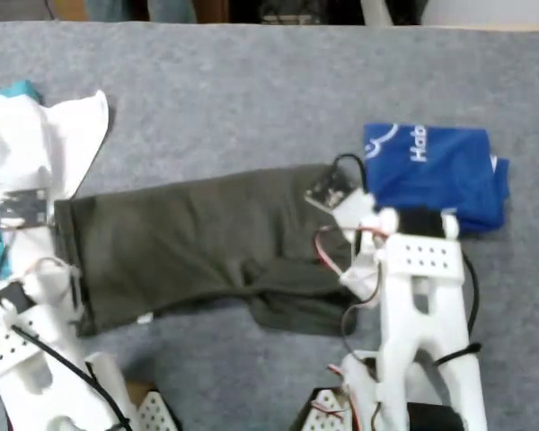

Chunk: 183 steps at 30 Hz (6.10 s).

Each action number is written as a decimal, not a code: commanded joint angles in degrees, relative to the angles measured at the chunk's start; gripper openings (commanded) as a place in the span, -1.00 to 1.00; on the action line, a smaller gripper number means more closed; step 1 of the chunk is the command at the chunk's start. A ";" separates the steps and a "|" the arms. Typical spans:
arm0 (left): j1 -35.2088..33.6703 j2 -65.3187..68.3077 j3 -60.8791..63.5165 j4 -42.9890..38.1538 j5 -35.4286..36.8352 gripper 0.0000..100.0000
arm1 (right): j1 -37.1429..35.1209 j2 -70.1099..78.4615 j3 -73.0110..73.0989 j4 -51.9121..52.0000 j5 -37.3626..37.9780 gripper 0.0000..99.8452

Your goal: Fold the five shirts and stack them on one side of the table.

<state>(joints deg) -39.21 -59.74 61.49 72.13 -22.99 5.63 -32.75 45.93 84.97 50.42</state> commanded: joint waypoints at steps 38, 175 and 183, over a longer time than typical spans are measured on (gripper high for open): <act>13.58 52.13 -21.32 -28.22 29.36 -0.94 | -25.76 6.11 10.51 -15.30 -10.20 -0.97; 9.89 49.67 -24.66 -11.16 16.00 -0.94 | -6.42 44.18 -49.89 3.69 13.10 -0.97; 9.54 59.96 -37.23 -8.79 22.59 -0.94 | -6.07 40.13 -27.65 -12.13 11.08 -0.97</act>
<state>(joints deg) -29.01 -1.36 31.08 61.32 -2.59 0.00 10.68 13.58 77.05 62.46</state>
